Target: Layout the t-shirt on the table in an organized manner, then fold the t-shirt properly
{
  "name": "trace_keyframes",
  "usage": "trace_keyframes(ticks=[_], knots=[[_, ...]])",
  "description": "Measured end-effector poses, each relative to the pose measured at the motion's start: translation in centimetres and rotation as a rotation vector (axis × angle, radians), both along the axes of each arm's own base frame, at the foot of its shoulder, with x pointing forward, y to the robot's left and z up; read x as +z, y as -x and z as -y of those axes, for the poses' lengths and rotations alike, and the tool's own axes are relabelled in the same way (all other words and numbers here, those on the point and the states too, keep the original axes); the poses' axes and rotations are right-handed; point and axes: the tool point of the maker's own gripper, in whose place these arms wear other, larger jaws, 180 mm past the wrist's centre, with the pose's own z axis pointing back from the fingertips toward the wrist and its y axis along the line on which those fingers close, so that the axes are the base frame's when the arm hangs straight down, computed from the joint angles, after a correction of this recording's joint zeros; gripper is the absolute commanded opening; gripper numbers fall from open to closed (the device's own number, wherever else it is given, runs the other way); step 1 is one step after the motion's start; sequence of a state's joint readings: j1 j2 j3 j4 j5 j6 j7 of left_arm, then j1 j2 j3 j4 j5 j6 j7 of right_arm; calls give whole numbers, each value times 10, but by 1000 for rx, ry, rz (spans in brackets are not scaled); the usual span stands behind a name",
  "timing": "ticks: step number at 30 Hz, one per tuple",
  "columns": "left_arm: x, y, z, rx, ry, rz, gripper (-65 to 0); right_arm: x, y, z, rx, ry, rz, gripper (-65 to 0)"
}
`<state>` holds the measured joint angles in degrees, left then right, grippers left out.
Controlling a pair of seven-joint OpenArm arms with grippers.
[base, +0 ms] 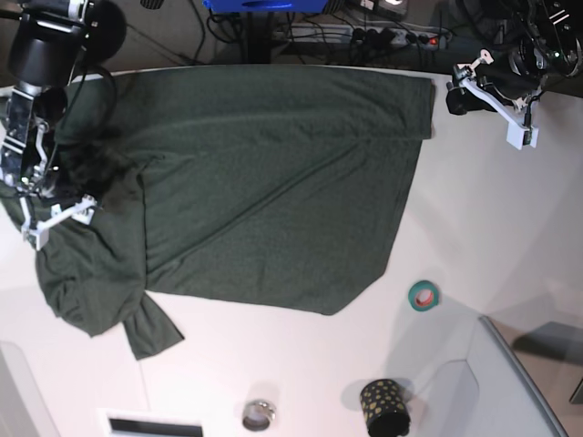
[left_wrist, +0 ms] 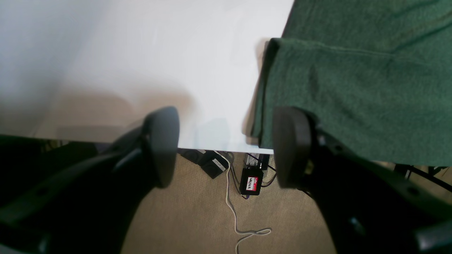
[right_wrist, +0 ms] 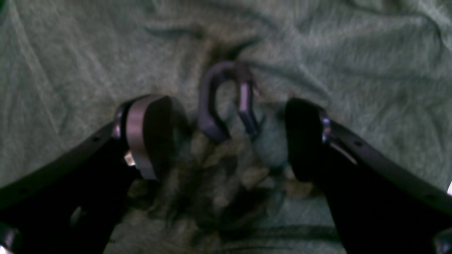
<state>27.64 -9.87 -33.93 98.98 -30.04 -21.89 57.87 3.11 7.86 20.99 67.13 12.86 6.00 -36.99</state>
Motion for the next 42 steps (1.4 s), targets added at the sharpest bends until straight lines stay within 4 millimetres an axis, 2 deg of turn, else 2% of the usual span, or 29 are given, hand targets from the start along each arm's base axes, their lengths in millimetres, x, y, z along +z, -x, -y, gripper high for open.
trace_keyframes(ticks=[5,13,18,19,31,42], knots=[[0,0,0,0,0,0,-252,0,0,0,0,0,-1,-324],[0,0,0,0,0,1,-252,0,0,0,0,-1,-2,-354],[0,0,0,0,0,0,-252,1,-2,1,-1,4,9,-551],[0,0,0,0,0,0,-252,2,-2,2,-1,5,9,-561],[0,0,0,0,0,-1,-252,4,-3,2,0,6,11,-566],[0,0,0,0,0,0,-252,43,-14,5,19,48,88,-566]])
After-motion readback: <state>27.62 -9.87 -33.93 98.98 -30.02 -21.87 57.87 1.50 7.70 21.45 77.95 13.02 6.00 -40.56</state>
